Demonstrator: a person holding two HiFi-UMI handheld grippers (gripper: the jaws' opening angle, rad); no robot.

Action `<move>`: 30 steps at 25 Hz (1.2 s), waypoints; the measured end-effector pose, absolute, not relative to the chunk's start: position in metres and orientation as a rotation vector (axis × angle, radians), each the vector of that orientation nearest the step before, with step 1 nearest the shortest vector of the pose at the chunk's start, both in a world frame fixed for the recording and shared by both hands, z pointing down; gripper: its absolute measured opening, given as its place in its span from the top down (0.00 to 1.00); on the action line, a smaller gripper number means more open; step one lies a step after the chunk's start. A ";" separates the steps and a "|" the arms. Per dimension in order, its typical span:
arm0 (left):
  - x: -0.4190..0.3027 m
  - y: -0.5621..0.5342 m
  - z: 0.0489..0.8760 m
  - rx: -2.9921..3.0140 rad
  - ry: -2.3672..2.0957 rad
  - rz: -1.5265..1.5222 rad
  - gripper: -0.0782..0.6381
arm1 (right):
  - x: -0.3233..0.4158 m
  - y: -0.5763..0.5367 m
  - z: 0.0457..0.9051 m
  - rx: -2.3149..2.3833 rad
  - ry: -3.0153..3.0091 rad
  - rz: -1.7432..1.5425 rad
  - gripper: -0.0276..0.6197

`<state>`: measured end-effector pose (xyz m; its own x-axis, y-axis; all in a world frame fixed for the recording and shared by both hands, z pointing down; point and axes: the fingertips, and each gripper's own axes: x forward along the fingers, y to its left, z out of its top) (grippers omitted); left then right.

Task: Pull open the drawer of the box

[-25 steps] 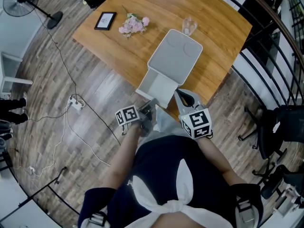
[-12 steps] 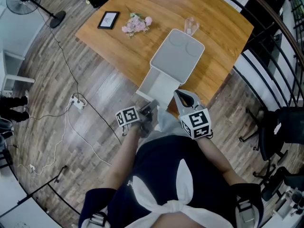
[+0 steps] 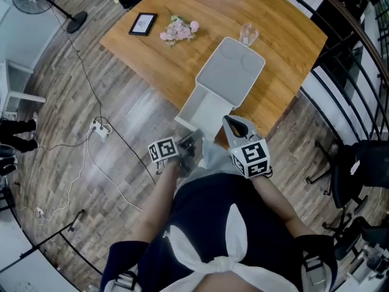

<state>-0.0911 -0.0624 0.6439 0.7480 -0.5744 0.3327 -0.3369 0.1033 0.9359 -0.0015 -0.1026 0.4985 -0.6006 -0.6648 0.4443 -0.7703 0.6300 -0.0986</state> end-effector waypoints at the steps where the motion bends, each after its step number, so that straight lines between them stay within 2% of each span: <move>1: -0.092 -0.061 0.645 1.502 -0.777 -0.202 0.63 | -0.002 -0.102 0.499 1.142 -2.488 0.398 0.96; 25: -0.102 -0.051 0.647 1.549 -0.782 -0.183 0.62 | -0.013 -0.082 0.500 1.119 -2.475 0.399 0.96; 30: -0.098 -0.052 0.643 1.621 -0.793 -0.127 0.57 | -0.013 -0.077 0.500 1.122 -2.472 0.401 0.96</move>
